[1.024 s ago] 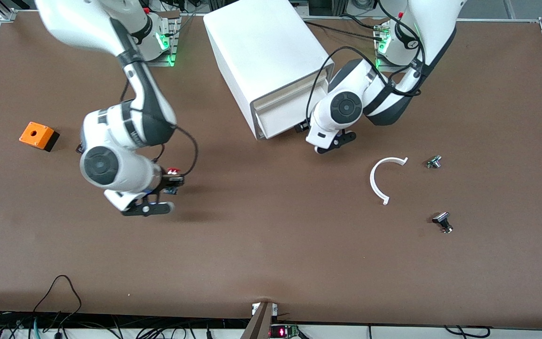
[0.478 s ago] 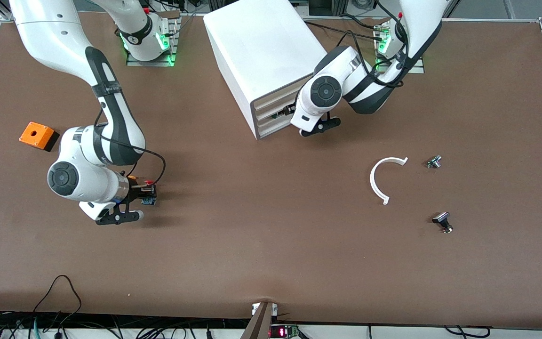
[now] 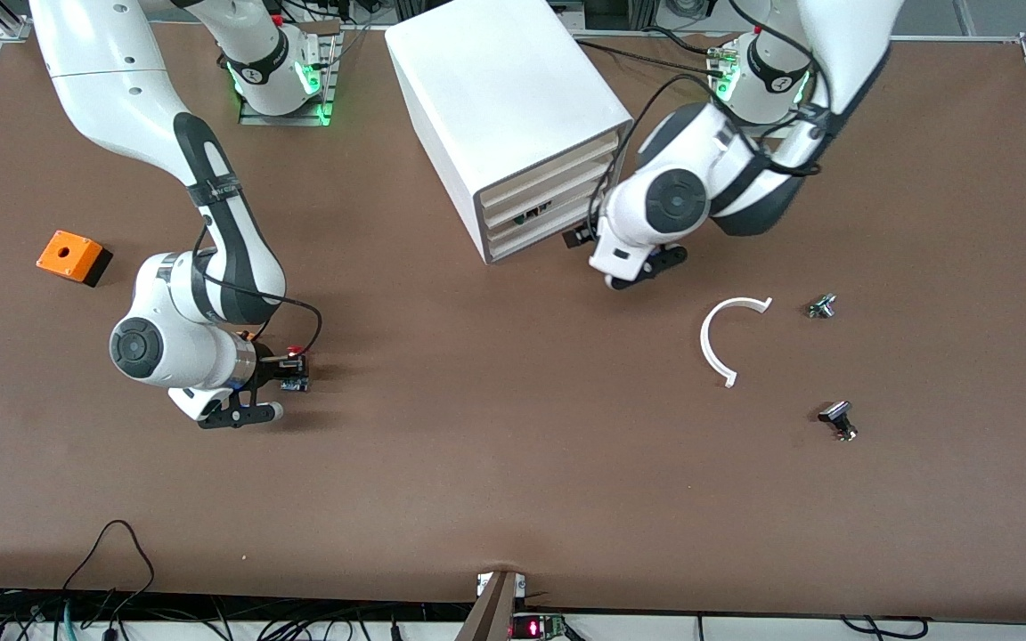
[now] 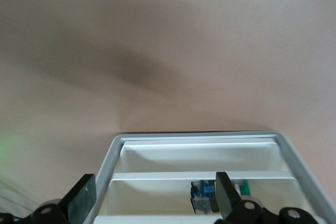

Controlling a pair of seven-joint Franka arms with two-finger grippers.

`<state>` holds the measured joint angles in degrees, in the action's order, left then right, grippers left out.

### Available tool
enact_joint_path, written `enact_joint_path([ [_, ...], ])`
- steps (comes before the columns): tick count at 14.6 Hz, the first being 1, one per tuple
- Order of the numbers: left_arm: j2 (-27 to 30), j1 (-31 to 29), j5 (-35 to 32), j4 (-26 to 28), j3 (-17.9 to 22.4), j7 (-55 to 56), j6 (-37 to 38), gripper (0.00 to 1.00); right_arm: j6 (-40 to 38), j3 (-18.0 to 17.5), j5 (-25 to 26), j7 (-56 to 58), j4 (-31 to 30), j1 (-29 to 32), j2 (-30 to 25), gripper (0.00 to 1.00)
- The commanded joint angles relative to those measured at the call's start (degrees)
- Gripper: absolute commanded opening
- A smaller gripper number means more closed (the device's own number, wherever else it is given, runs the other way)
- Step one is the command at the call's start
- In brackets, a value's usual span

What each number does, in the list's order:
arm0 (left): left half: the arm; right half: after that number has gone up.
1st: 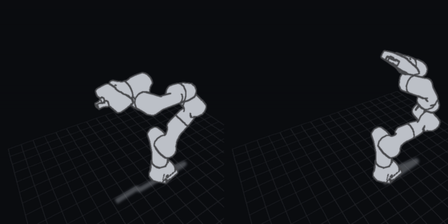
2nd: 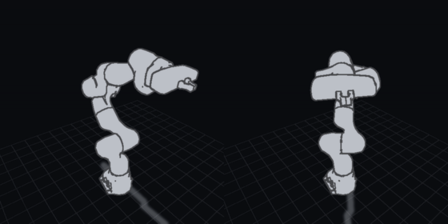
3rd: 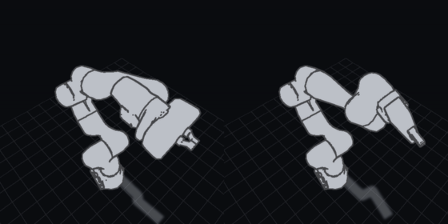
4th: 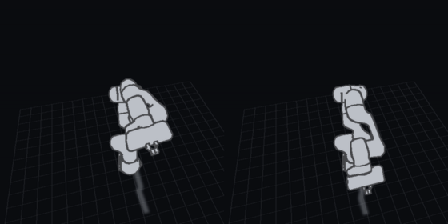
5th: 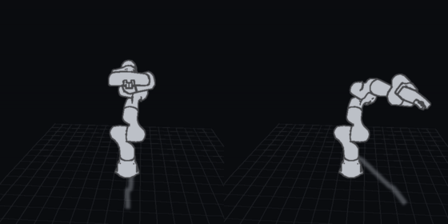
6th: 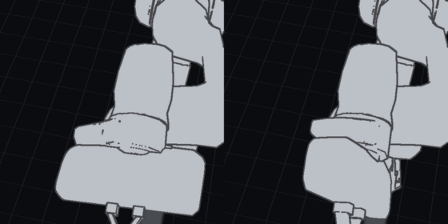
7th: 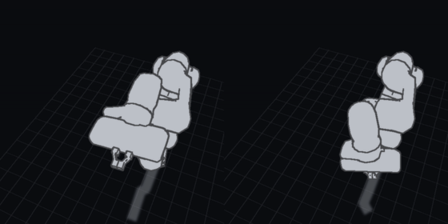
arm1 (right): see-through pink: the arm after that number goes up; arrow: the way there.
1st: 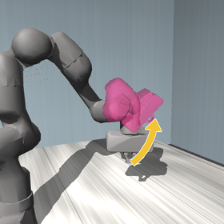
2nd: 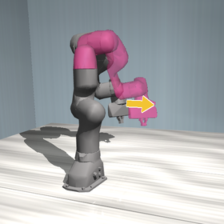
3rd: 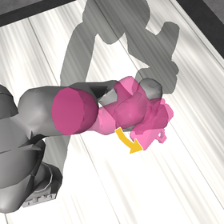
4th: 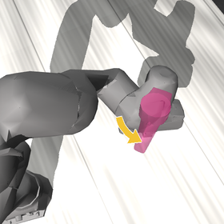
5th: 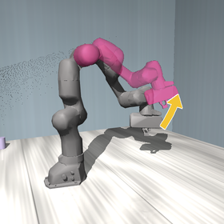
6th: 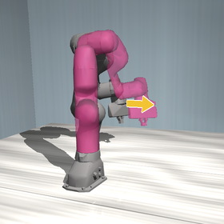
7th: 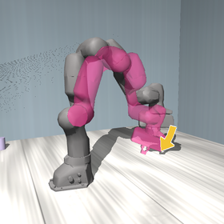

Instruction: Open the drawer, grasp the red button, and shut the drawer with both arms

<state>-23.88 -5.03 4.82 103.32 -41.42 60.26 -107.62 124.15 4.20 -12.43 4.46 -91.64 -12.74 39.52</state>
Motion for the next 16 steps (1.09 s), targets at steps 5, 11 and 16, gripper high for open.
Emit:
enact_joint_path([
  [5,0.5,-2.4,-16.1,-15.2,-0.2,-21.3,13.7,1.00,0.4,-0.7,-0.4,0.9,0.1,0.7,-2.9,1.00],
  [11,0.7,-5.9,-22.7,-26.5,0.0,-34.8,19.2,1.00,-2.5,0.3,3.3,1.4,0.1,0.5,-14.1,1.00],
  [16,3.4,-9.9,-20.2,-29.6,4.8,-55.4,25.4,1.00,-8.6,0.4,10.1,-2.2,0.3,0.1,-22.1,1.00],
])
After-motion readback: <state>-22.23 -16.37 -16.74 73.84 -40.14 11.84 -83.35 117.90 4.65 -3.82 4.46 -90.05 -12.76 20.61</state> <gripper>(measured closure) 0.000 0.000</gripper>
